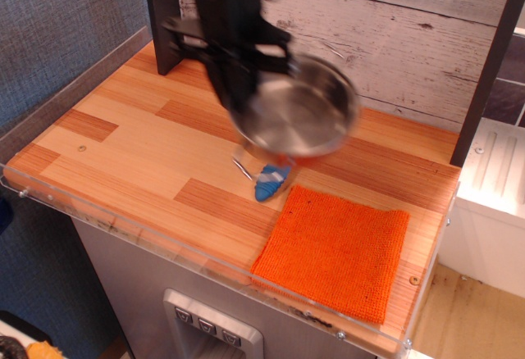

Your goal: Move the pot from edge to corner of the table.

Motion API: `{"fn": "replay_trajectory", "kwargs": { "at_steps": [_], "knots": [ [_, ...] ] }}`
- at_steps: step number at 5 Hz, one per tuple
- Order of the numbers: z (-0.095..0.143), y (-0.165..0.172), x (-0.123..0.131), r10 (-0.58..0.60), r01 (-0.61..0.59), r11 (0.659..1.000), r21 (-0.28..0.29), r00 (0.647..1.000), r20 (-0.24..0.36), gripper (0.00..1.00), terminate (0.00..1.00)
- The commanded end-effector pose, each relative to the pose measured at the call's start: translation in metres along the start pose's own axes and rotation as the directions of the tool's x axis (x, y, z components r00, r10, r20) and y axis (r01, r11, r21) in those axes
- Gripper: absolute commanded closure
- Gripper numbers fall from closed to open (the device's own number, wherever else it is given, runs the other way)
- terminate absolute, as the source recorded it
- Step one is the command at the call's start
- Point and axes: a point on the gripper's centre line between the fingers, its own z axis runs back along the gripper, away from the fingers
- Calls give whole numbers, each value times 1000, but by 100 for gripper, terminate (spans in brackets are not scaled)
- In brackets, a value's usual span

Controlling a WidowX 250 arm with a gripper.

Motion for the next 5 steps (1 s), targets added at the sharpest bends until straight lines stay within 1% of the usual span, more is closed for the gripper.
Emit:
{"fn": "replay_trajectory", "kwargs": {
  "at_steps": [1, 2, 3, 4, 5],
  "knots": [
    [-10, 98, 29, 204, -197, 973, 123, 978, -40, 100, 0],
    [-24, 137, 35, 211, -199, 970, 142, 975, -73, 100, 0],
    [-30, 149, 40, 226, -212, 966, 148, 970, -90, 100, 0],
    [-39, 152, 39, 225, -209, 968, 143, 968, -110, 100, 0],
    [-48, 140, 36, 191, -170, 974, 148, 972, -137, 100, 0]
  ]
}}
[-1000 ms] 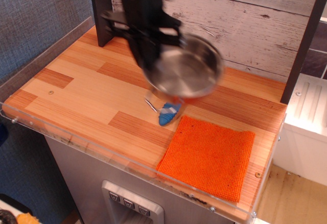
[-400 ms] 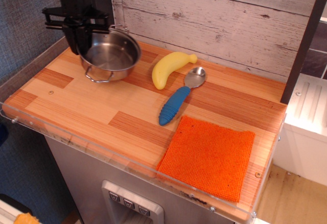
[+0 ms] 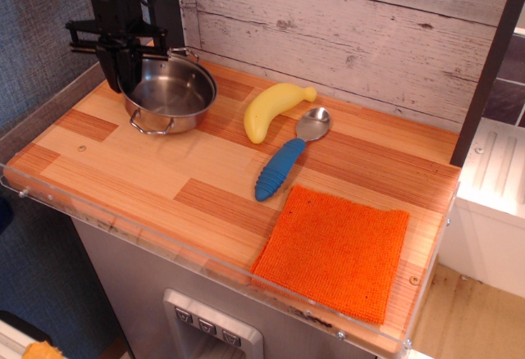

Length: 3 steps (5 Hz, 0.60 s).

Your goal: Move the pot from edge to corner of the table.

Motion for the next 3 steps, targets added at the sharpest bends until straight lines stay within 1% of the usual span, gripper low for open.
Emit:
{"fn": "replay_trajectory", "kwargs": {
  "at_steps": [1, 2, 3],
  "knots": [
    [9, -2, -5, -30, 29, 999, 39, 999, 23, 100, 0],
    [12, 4, -7, -9, 7, 998, 66, 1000, 23, 0, 0],
    [23, 3, -9, -2, -3, 997, 76, 998, 56, 0, 0]
  ]
}}
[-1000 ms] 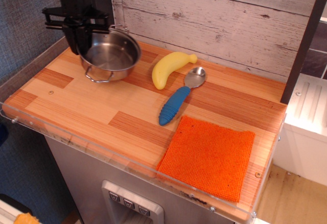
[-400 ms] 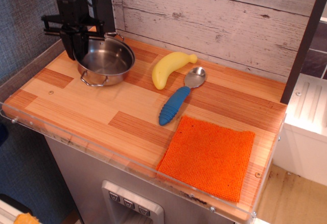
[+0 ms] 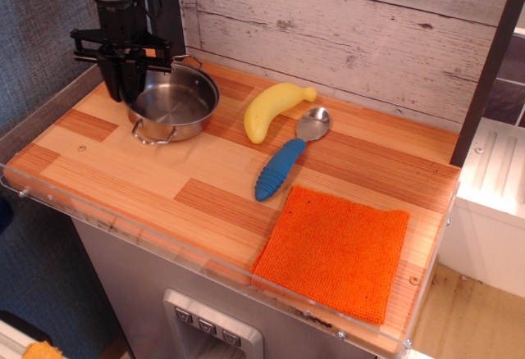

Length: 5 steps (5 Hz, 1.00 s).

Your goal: Move the pot from edge to corner of the table.

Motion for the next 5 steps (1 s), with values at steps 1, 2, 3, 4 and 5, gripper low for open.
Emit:
{"fn": "replay_trajectory", "kwargs": {
  "at_steps": [1, 2, 3, 4, 5],
  "knots": [
    [43, 4, -8, 32, -33, 999, 9, 993, 116, 0, 0],
    [76, -12, -22, 9, -12, 1000, 20, 984, 177, 0, 0],
    [98, -42, -44, -66, 67, 998, 5, 978, 199, 0, 0],
    [93, -74, -54, -196, 200, 980, -4, 963, 184, 0, 0],
    [87, -95, -58, -289, 292, 956, 13, 938, 192, 0, 0]
  ]
}}
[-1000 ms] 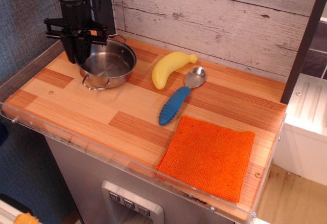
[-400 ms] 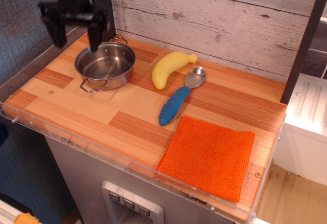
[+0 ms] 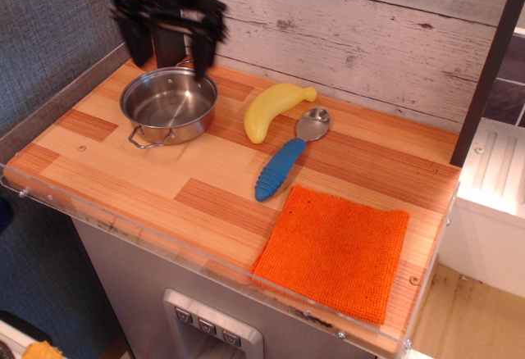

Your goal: Move the pot from edge to corner of the table.

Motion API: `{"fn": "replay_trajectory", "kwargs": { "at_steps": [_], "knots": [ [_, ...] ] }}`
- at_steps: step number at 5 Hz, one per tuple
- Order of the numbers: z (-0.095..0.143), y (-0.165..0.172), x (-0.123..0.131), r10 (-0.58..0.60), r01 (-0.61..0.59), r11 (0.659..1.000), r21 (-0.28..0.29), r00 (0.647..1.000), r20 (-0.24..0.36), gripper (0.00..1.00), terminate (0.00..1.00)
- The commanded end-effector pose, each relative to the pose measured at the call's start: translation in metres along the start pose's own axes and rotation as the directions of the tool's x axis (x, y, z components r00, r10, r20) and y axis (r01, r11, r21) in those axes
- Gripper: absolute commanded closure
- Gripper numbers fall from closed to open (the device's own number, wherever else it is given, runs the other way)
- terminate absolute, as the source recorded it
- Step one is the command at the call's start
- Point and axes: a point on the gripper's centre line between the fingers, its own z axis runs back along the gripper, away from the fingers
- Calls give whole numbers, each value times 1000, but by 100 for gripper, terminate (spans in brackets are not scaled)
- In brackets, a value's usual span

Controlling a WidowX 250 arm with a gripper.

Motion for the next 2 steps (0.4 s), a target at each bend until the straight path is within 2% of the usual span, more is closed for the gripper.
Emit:
{"fn": "replay_trajectory", "kwargs": {
  "at_steps": [1, 2],
  "knots": [
    [14, -12, -7, -92, 91, 996, 16, 994, 65, 0, 0],
    [14, -12, -7, -92, 91, 996, 16, 994, 65, 0, 100]
  ]
}}
